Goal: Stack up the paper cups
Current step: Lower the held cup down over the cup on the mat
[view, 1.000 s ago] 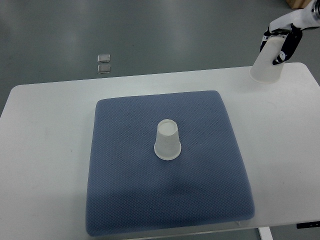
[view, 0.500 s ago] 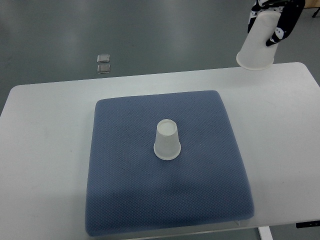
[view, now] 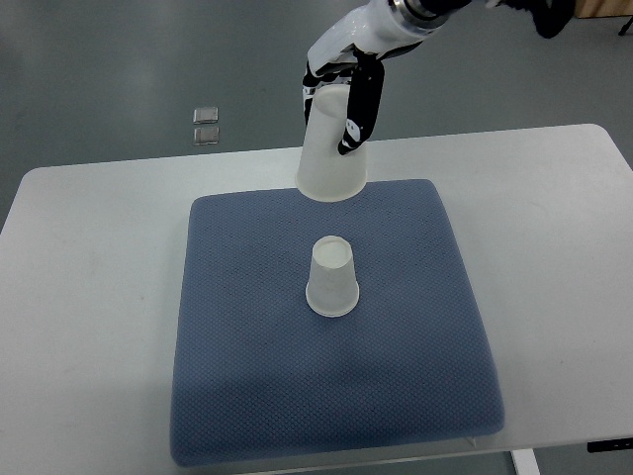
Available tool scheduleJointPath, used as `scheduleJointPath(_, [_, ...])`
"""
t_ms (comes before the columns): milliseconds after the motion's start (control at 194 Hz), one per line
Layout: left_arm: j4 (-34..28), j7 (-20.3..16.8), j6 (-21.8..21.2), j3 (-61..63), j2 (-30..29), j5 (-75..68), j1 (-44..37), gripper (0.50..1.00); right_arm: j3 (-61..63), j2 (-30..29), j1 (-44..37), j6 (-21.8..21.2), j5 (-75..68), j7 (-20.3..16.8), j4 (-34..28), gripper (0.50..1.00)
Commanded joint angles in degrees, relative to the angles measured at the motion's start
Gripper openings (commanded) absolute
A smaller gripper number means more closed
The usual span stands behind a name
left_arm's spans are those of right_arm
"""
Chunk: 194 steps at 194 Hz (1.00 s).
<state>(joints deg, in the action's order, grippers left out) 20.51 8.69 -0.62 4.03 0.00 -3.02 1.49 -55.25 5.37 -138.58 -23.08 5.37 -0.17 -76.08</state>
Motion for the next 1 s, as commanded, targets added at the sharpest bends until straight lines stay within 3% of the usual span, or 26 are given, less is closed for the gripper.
scheduleJointPath(0, [-0.03,0.01,0.0,0.02,0.0,0.04,0.01,1.0,0.67,-1.5,0.77,0.5,-0.36,0.0,-0.03,0.652])
scheduleJointPath(253, [-0.12,0.01,0.0,0.02,0.0,0.04,0.01,1.0,0.85,-1.59,3.14,0.67,-0.36,0.17,-0.47,0.652])
scheduleJointPath(675, [-0.38,0.01,0.0,-0.16,0.0,0.04,0.01,1.0,0.41,-2.91,7.54,7.44,-0.28,0.17,-3.37,0.654])
scheduleJointPath(995, [-0.47,0.01,0.0,-0.16,0.0,0.04,-0.08,1.0,0.14,-3.97,8.94,8.85,-0.19,0.17,-3.37,0.656])
